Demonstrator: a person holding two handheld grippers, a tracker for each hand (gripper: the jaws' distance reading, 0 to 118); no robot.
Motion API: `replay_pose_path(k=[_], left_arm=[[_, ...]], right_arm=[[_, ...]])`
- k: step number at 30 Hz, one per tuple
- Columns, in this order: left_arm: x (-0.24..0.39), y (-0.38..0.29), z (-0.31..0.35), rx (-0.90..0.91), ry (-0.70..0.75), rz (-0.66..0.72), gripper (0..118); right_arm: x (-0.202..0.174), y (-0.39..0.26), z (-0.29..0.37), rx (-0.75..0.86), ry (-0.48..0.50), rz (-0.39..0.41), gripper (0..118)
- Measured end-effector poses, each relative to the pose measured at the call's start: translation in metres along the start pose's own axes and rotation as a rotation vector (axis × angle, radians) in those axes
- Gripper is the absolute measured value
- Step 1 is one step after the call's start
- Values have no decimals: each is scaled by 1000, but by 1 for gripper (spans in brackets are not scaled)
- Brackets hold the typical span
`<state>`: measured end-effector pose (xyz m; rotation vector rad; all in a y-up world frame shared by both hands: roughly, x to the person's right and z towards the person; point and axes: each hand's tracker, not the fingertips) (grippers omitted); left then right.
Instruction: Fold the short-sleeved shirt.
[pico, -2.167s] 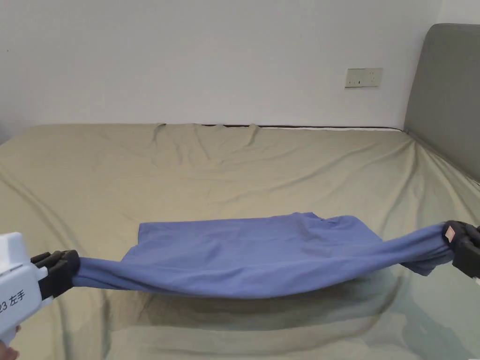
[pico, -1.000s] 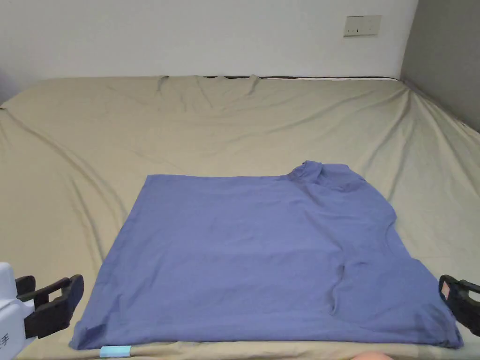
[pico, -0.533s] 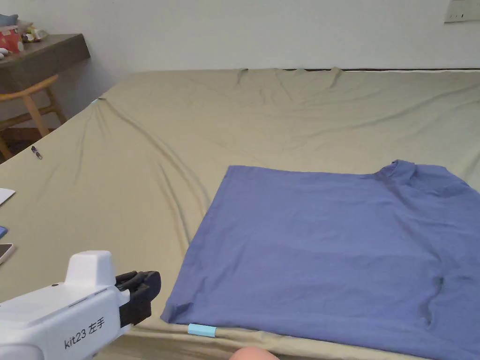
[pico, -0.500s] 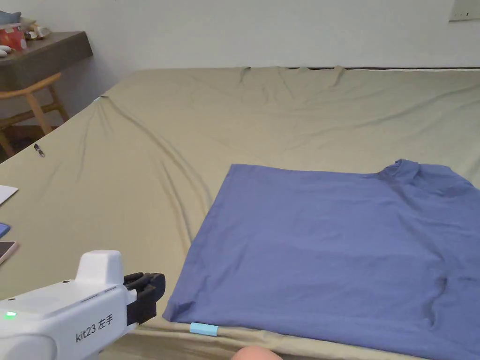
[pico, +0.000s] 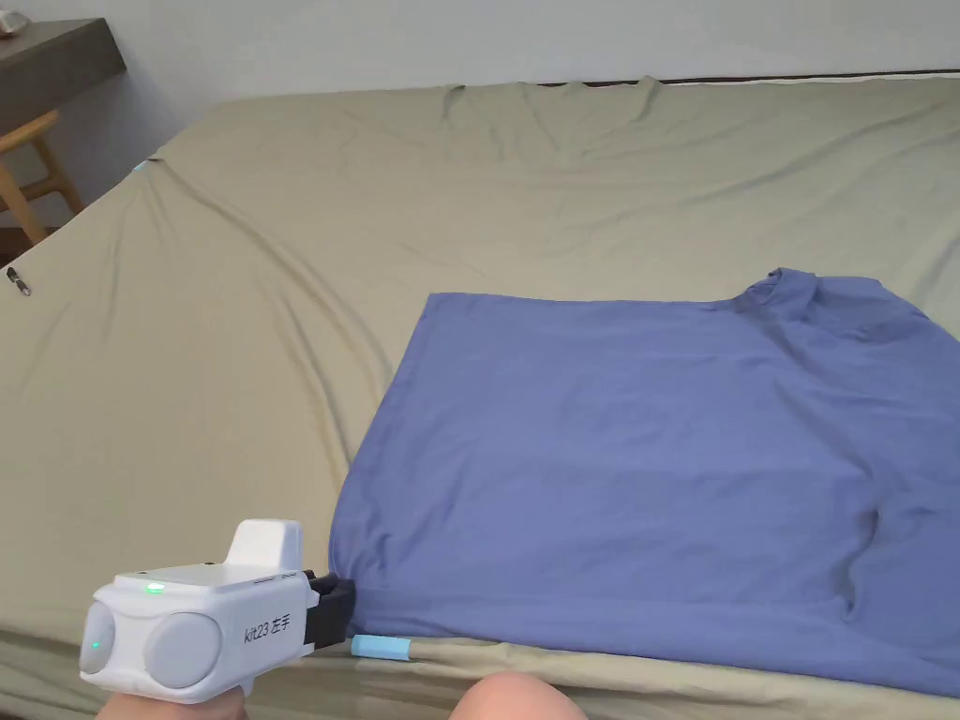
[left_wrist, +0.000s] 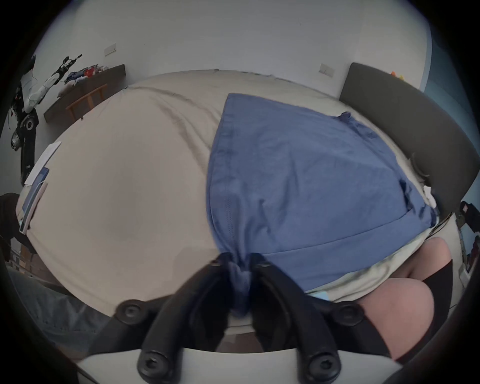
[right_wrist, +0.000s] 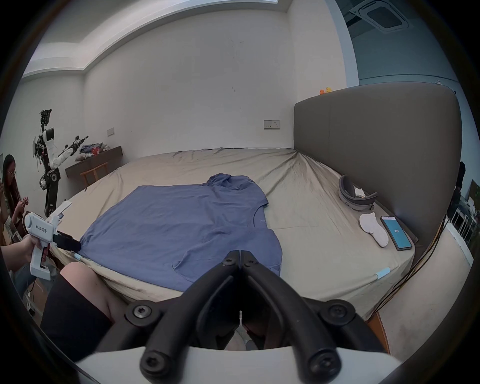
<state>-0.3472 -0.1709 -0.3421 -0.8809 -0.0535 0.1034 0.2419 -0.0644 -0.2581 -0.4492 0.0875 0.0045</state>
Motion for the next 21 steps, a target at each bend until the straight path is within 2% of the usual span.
replay_pose_path(k=[5,8,10,11,12,13,14,15,16,18,19,20,21], left_arm=[[8,3,22,60,33,-48,5],[7,8,31,85,17,-26,5],[10,11,36,90,14,-24,5],[10,10,36,94,14,-20,5],[10,10,35,98,18,-18,5],[10,9,33,93,19,-18,5],[15,8,34,87,21,-16,5],[16,7,32,82,26,-12,5],[17,5,31,77,28,-8,5],[21,3,31,68,28,8,5],[22,2,31,66,29,14,5],[22,1,30,64,31,17,5],[23,0,30,60,31,21,5]], right_arm=[[3,-1,-3,-39,17,-2,0],[6,0,-14,-104,32,65,0],[13,3,-32,-217,82,95,1],[19,2,-38,-229,69,101,5],[25,-2,-47,-201,56,93,17],[31,-4,-58,-222,57,96,42],[37,-7,-72,-307,65,78,79],[50,-16,-83,-364,54,60,94],[55,-21,-92,-370,41,51,95],[58,-28,-107,-387,30,82,76],[57,-32,-112,-396,38,110,64],[58,-35,-117,-405,60,125,42],[59,-38,-122,-397,66,107,22]])
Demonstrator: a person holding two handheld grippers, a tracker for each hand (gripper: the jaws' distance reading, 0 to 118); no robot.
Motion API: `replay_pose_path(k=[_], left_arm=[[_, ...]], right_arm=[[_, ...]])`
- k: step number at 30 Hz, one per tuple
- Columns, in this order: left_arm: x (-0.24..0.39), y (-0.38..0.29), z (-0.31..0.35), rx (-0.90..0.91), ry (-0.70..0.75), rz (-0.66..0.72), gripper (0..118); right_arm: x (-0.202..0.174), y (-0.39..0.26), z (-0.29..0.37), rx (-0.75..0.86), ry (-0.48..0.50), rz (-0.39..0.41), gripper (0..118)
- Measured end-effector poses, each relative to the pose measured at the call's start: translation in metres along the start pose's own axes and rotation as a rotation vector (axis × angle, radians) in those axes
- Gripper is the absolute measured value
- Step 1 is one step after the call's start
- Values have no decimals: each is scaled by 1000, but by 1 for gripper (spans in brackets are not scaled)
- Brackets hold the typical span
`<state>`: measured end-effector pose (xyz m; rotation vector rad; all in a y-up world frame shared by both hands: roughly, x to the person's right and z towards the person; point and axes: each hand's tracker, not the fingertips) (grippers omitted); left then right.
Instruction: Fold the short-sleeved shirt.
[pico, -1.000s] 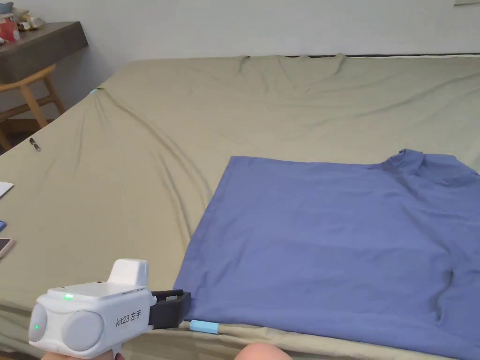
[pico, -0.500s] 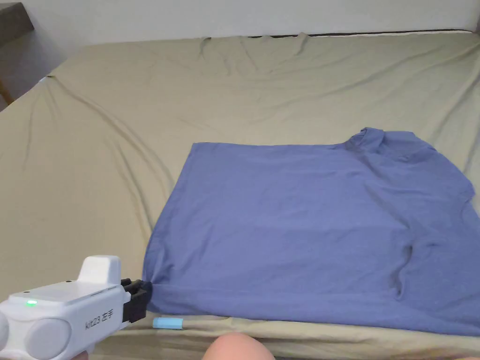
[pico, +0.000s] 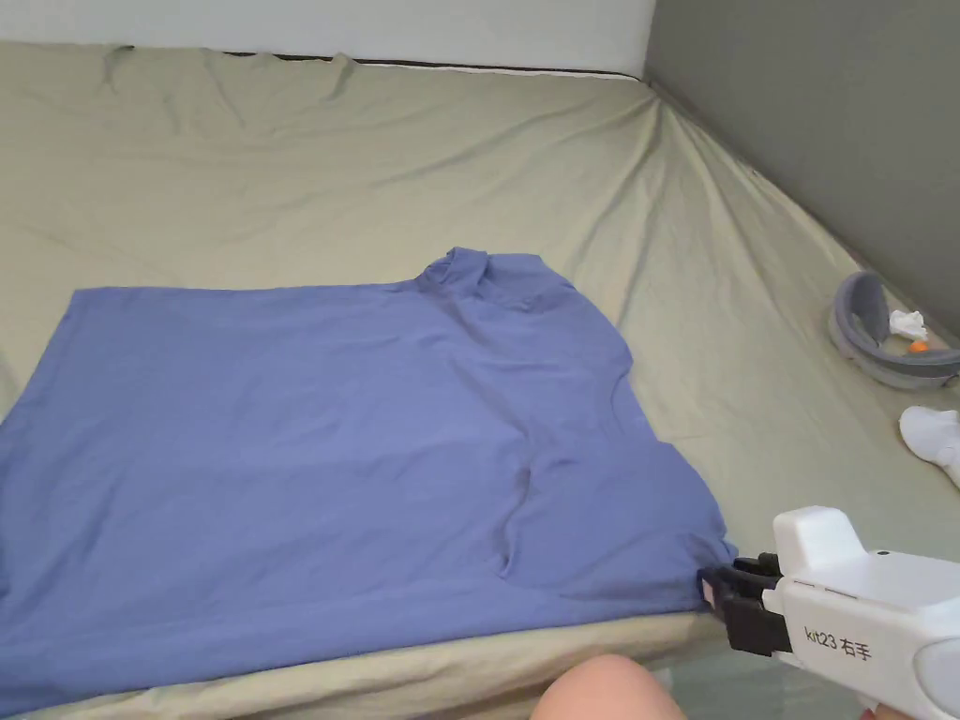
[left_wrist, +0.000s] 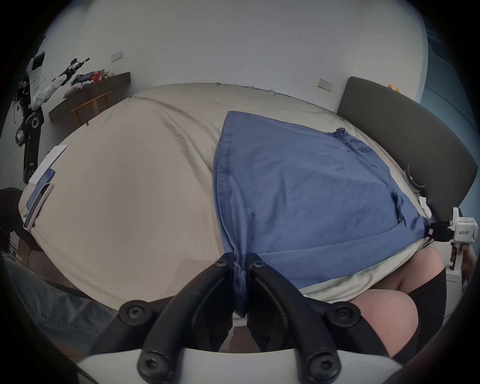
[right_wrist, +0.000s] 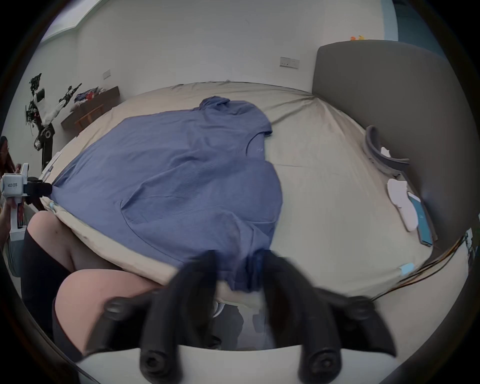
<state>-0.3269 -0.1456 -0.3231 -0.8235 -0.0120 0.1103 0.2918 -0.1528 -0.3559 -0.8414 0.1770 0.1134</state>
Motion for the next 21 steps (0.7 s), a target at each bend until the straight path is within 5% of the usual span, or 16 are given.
replay_pose_path(k=[3,14,21], left_arm=[[0,0,-1,-11,3,6,5],[3,72,27,-11,-52,159,5],[-10,146,-20,-23,-11,204,5]], right_arm=[[-1,-3,-8,-28,30,-55,7],[-2,64,39,151,-25,-2,7],[3,145,1,174,-66,14,7]])
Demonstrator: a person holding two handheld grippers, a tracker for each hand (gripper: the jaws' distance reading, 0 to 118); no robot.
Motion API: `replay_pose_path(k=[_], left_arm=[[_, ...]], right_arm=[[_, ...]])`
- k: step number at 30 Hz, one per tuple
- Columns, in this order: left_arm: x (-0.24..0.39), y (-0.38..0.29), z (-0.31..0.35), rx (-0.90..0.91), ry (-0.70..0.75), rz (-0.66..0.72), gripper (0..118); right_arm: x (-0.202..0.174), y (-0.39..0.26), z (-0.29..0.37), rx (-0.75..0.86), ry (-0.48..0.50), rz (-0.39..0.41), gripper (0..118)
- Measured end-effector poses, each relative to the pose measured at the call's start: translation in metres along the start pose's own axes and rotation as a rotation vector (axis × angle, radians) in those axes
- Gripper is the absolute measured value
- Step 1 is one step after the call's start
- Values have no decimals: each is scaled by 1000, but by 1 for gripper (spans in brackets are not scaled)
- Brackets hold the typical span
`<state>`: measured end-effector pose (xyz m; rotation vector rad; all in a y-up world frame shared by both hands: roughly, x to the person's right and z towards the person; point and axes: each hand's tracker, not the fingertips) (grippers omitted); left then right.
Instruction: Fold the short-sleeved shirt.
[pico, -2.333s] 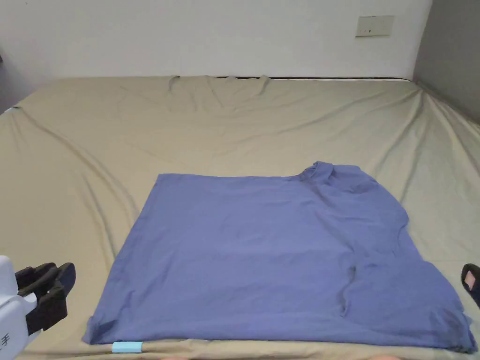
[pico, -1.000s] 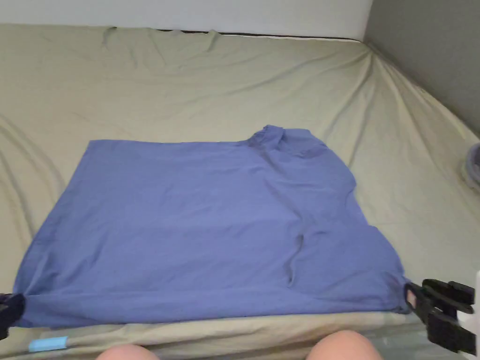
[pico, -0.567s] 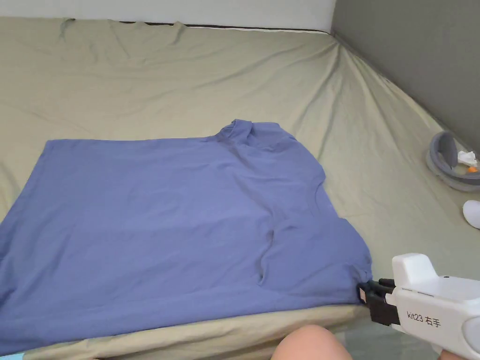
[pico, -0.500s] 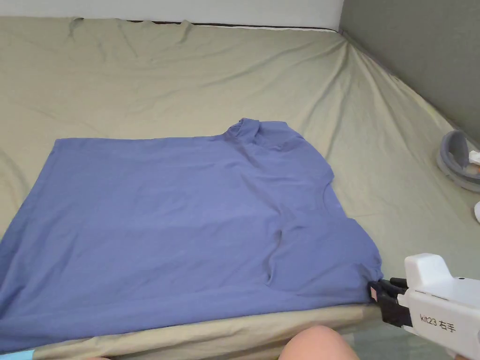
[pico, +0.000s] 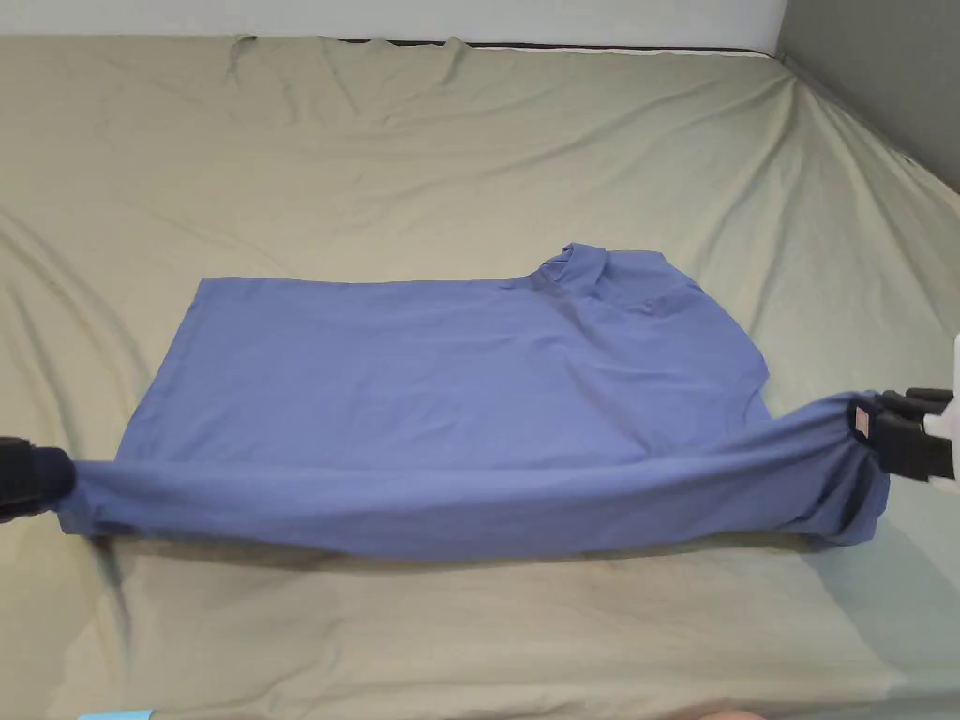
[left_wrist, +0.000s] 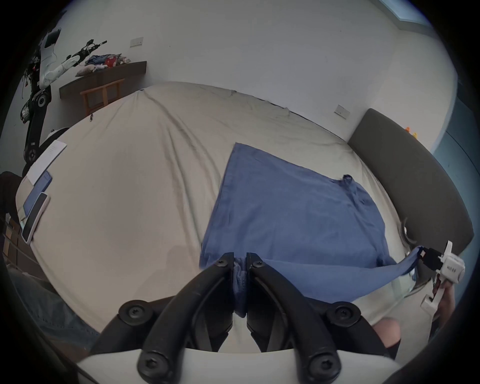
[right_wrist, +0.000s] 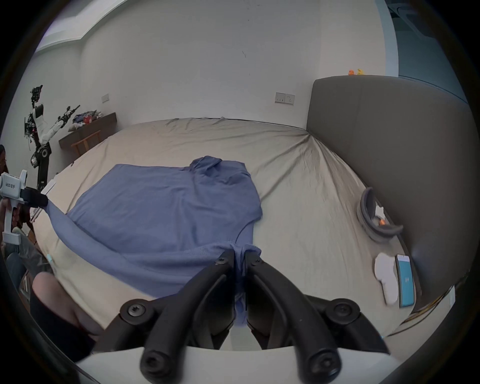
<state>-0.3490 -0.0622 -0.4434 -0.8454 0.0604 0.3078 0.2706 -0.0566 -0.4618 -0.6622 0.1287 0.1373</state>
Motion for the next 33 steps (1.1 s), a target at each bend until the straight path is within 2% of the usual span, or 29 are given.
replay_pose_path(k=[3,5,11,12,13,14,15,16,17,18,19,21,22,23,24,26,27,28,29,30,31,32,33], left_arm=[[-2,19,-39,-63,8,102,5],[-7,30,-71,-94,71,114,5],[1,26,-125,-154,133,80,6],[3,22,-130,-159,145,59,9],[2,20,-133,-161,153,58,17],[1,17,-136,-165,166,46,38],[-2,13,-135,-155,174,33,57],[0,9,-126,-124,167,2,75],[-2,7,-118,-100,149,-15,90],[-3,8,-103,-60,130,13,92],[-5,9,-85,-8,95,43,92],[0,8,-44,103,51,21,92],[4,5,-24,176,74,-18,91],[9,-3,-2,242,91,-60,85],[10,-9,17,306,90,-107,79],[17,-29,46,370,90,-199,74],[19,-41,57,382,98,-239,65],[22,-51,63,387,115,-272,47],[23,-64,67,380,131,-287,19],[22,-75,69,358,128,-283,1],[20,-86,70,338,115,-282,0],[10,-92,61,297,82,-291,0],[7,-102,58,273,65,-298,0]], right_arm=[[-3,13,-40,-37,-30,37,7],[-7,14,-66,-61,-59,66,6],[-12,3,-126,-165,-102,73,6],[-12,0,-133,-180,-108,68,6],[-8,-5,-135,-186,-106,43,7],[-6,-9,-138,-191,-97,21,10],[-5,-13,-137,-181,-95,17,21],[-4,-15,-131,-137,-130,3,43],[3,-15,-122,-74,-179,-29,77],[10,-14,-109,-11,-196,-86,94],[16,-12,-94,31,-218,-143,99],[23,-9,-62,120,-221,-195,99],[22,-9,-43,169,-203,-203,99],[20,-10,-25,207,-189,-201,99],[15,-13,-6,240,-175,-187,98],[4,-22,24,286,-130,-161,98],[-2,-29,38,305,-120,-149,97],[-9,-36,48,298,-105,-138,91],[-17,-44,56,302,-90,-116,65],[-24,-51,61,309,-101,-84,30],[-30,-62,66,286,-102,-106,0],[-32,-66,73,326,-106,-64,0],[-35,-73,72,307,-42,-64,0]])
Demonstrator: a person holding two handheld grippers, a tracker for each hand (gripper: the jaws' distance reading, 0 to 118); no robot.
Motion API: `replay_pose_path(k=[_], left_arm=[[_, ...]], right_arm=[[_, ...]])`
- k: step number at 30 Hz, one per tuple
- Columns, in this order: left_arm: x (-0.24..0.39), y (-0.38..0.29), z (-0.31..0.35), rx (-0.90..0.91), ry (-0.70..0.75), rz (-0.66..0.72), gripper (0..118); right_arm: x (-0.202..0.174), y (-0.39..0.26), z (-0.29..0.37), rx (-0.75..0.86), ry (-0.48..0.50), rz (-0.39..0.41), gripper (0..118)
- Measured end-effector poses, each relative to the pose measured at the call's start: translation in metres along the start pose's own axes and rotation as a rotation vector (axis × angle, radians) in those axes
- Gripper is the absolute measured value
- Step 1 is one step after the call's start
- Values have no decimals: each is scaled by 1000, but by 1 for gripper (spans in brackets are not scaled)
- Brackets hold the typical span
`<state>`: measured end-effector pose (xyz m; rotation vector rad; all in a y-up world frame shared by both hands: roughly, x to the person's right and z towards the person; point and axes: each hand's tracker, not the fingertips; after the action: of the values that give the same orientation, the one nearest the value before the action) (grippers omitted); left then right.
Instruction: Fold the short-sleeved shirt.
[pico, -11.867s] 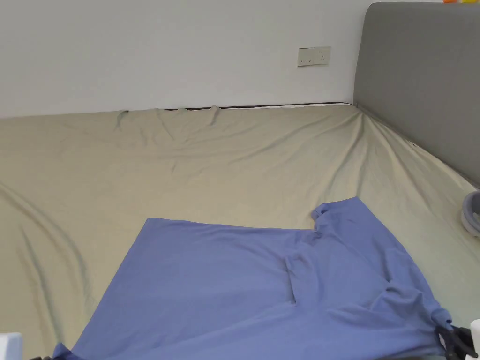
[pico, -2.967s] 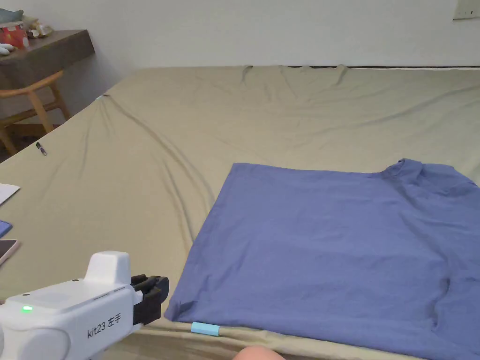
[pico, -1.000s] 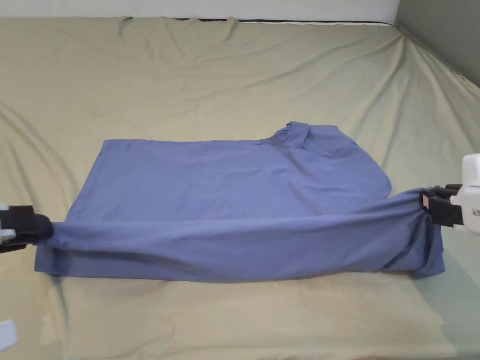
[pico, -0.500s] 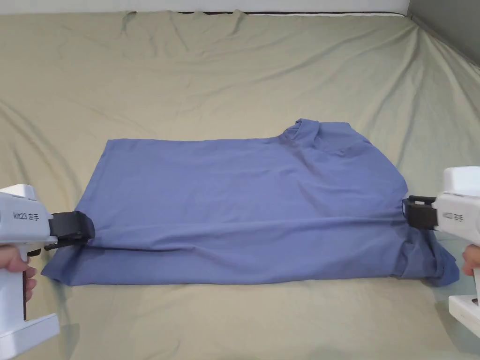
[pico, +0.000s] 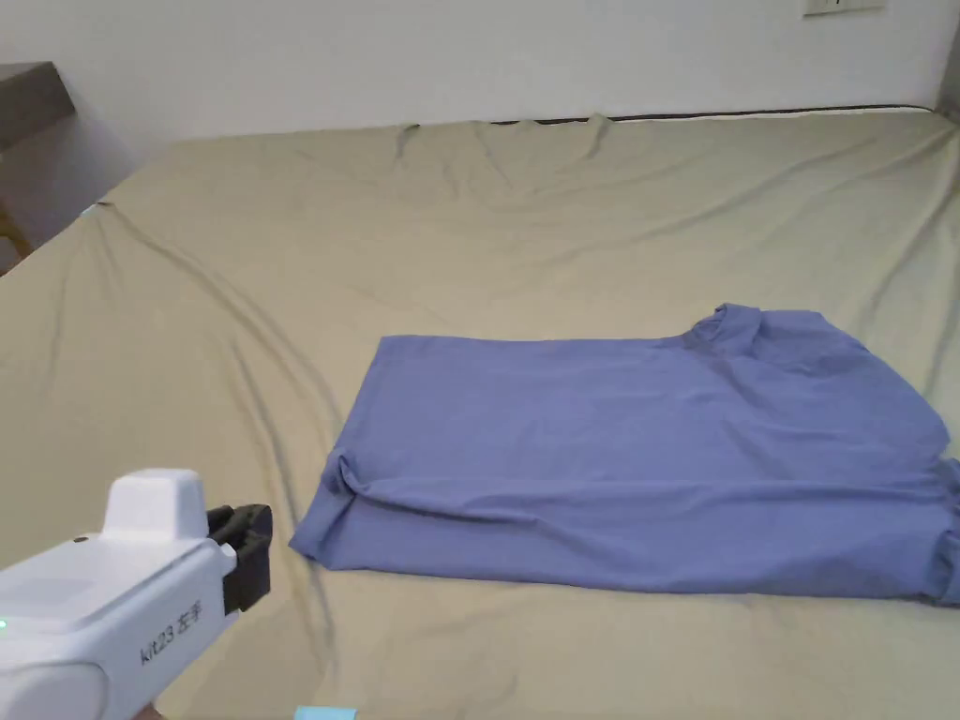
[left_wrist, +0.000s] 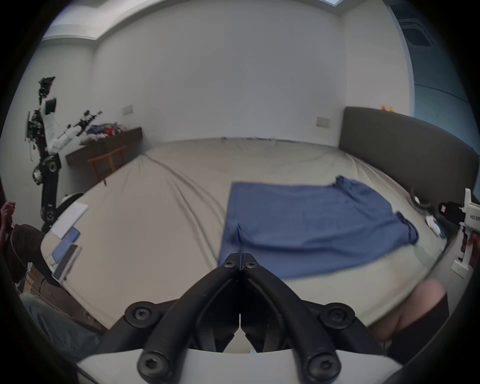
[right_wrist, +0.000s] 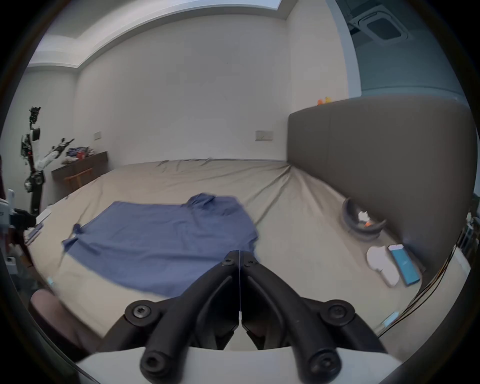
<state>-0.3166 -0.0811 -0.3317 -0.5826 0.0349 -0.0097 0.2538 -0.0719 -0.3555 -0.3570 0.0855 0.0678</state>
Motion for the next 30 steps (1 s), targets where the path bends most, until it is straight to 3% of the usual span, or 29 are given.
replay_pose_path(k=[1,2,4,10,11,13,14,15,19,21,22,24,26,27,29,30], left_arm=[[1,-10,-2,-26,9,-1,0],[2,-19,-5,-57,9,-8,0],[4,-31,-10,-85,1,-19,0],[6,-27,-49,-155,18,-66,1],[7,-23,-58,-157,31,-67,22],[4,-18,-82,-134,74,-76,82],[1,-13,-98,-155,83,-87,104],[0,-9,-111,-203,94,-85,106],[-3,-3,-160,-253,114,-46,100],[-4,-3,-180,-274,126,-30,78],[-4,-4,-185,-281,129,-29,78],[-1,-6,-187,-302,69,28,62],[2,-3,-182,-285,105,21,51],[6,-3,-179,-280,90,-45,42],[10,-5,-175,-272,151,-156,7],[4,-3,-171,-270,90,-129,2]], right_arm=[[-3,-13,0,-129,36,-84,0],[-6,-11,1,-75,17,7,0],[-11,-13,0,-106,19,36,0],[-18,-9,-5,-100,51,-18,0],[-20,-9,-7,-104,55,-16,0],[-21,-10,-9,-112,65,-10,0],[-22,-10,-11,-117,69,-12,0],[-22,-10,-12,-125,74,-16,0],[-20,-12,-18,-146,80,-29,0],[-19,-14,-20,-156,80,-29,0],[-18,-14,-21,-160,77,-31,0],[-16,-17,-23,-174,77,-34,0],[-14,-21,-26,-190,75,-30,0],[-13,-23,-28,-202,77,-29,0],[-10,-27,-33,-236,86,-47,0],[-9,-29,-35,-243,88,-63,0]])
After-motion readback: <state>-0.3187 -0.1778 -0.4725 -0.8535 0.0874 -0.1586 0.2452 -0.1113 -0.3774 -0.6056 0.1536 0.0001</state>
